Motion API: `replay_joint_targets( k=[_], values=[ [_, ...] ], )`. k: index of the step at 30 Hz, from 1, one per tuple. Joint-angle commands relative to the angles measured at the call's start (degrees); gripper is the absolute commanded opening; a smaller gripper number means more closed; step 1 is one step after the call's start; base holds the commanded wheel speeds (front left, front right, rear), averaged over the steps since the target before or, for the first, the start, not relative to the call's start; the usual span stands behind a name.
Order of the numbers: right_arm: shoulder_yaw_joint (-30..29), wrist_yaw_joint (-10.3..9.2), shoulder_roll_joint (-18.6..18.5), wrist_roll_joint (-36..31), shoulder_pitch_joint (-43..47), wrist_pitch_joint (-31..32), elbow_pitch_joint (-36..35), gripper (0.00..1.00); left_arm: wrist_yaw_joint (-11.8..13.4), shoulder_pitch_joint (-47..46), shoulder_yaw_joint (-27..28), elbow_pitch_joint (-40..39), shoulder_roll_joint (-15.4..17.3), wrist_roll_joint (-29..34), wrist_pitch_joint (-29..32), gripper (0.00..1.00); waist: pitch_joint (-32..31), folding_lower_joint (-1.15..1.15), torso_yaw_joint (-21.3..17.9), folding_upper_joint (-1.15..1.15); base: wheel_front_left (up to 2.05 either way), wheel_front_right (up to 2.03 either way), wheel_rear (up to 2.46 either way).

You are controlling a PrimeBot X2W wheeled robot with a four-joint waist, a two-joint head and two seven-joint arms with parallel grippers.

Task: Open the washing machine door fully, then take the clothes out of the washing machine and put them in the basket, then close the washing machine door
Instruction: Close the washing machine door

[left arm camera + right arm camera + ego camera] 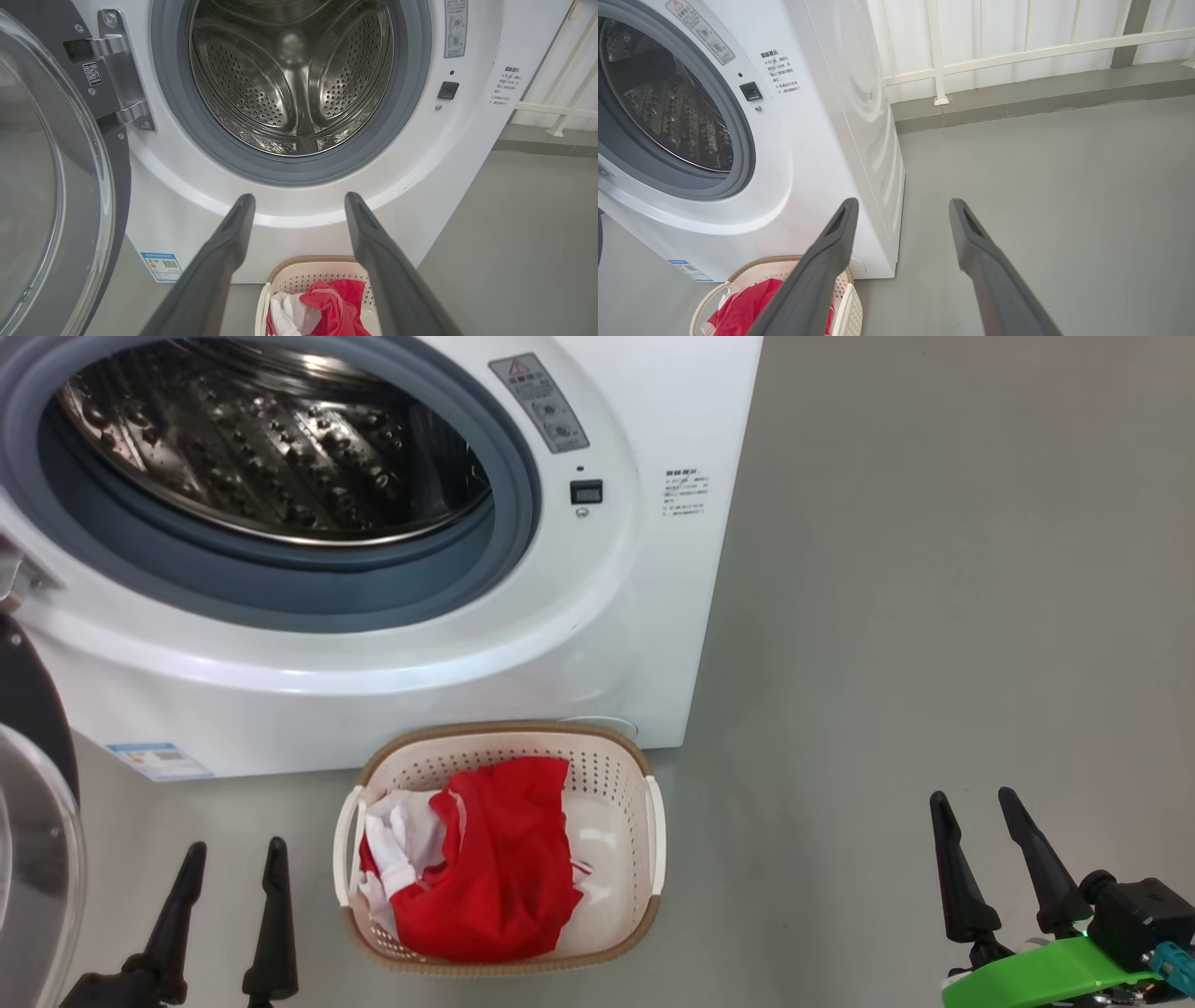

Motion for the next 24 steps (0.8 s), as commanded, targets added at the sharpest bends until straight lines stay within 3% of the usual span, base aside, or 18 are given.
replay_joint_targets(
  k=[1,15,24],
  values=[
    [1.1,0.42,-0.6,-0.5,-0.4,-0.4,-1.4,1.00,-0.3,-1.8,1.7,-1.2,0.9,0.6,-0.1,1.00,0.1,0.00,0.1,0.00,-1.02,1.02,0.00],
    [1.0,0.42,-0.6,-0.4,-1.1,-0.4,-1.5,1.00,-0.3,-2.6,1.5,-1.5,1.1,-0.5,-0.1,1.00,1.0,0.00,0.3,0.00,-1.50,1.50,0.00],
    [1.0,0.42,-0.6,-0.2,-1.1,-0.4,-1.4,1.00,-0.3,-2.8,1.3,-1.6,1.3,-0.4,-0.1,1.00,1.0,0.00,0.1,0.00,-0.53,0.53,0.00]
  ],
)
